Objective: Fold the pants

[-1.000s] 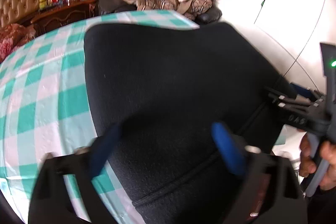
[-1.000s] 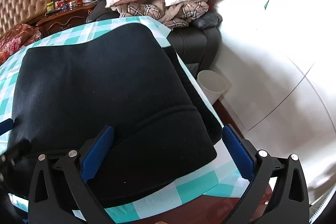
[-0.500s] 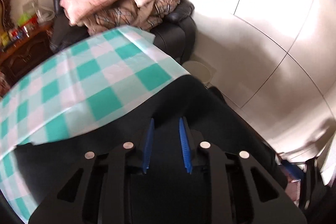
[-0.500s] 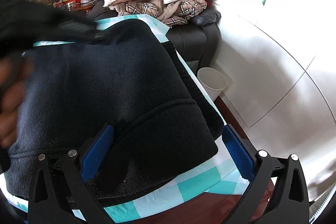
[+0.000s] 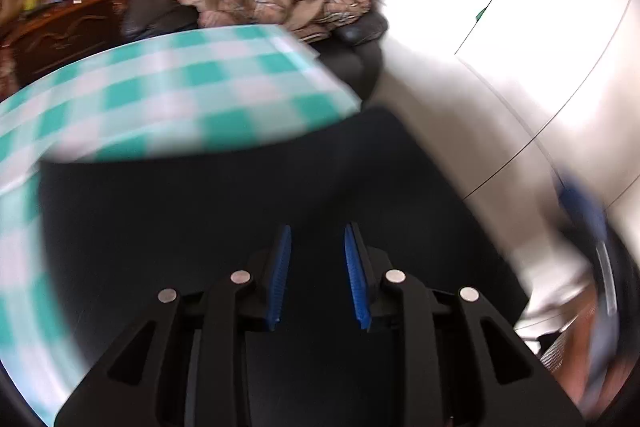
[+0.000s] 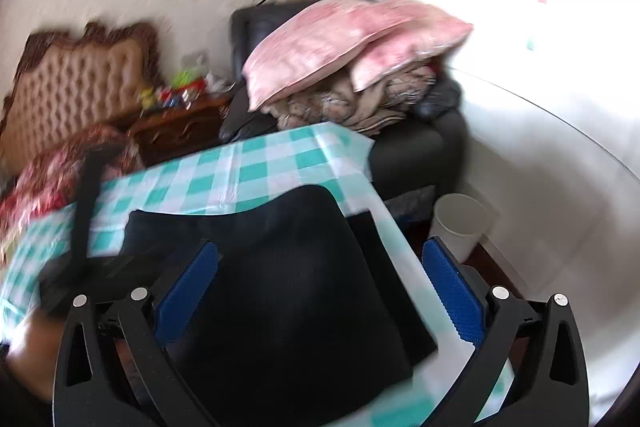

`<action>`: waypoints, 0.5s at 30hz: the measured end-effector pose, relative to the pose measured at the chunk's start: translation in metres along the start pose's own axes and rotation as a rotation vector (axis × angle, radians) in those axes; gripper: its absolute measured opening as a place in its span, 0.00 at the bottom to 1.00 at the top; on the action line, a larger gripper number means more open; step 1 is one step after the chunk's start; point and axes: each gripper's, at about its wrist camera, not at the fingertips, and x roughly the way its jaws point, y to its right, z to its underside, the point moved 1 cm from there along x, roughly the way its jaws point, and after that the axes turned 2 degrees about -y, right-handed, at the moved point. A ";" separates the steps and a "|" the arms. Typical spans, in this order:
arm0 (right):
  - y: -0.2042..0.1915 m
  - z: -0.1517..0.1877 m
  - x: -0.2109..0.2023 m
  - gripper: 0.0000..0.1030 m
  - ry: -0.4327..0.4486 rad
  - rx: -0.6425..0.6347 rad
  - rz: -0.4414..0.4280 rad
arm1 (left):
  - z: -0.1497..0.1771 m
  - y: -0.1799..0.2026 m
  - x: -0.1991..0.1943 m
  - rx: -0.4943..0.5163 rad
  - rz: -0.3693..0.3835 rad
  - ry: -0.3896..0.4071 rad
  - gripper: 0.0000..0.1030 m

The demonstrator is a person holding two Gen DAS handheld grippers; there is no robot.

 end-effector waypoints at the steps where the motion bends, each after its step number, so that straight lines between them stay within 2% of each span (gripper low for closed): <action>1: -0.009 -0.007 0.016 0.96 -0.038 -0.069 -0.026 | 0.018 -0.003 -0.011 0.005 -0.011 0.010 0.28; 2: -0.015 -0.010 0.027 0.96 -0.062 -0.105 -0.049 | 0.044 -0.003 -0.026 0.029 -0.024 0.030 0.28; 3: -0.022 -0.014 0.046 0.95 -0.114 -0.150 -0.054 | 0.057 -0.002 -0.034 0.044 -0.042 0.040 0.32; 4: -0.025 -0.014 0.062 0.95 -0.159 -0.178 -0.019 | 0.071 -0.001 -0.041 0.061 -0.063 0.043 0.40; 7: -0.012 -0.007 0.110 0.95 -0.328 -0.189 0.174 | 0.106 -0.006 -0.058 0.072 -0.087 0.047 0.45; 8: -0.007 -0.004 0.115 0.94 -0.356 -0.164 0.169 | 0.109 -0.012 -0.061 0.061 -0.078 0.043 0.48; 9: 0.000 -0.003 0.112 0.94 -0.358 -0.124 0.161 | 0.112 -0.017 -0.065 0.045 -0.073 0.036 0.53; 12: 0.013 -0.002 0.080 0.94 -0.275 -0.084 0.308 | 0.117 -0.027 -0.076 0.003 -0.102 0.038 0.64; 15: 0.024 0.013 0.031 0.95 -0.200 -0.032 0.392 | 0.117 -0.026 -0.085 0.003 -0.119 0.039 0.76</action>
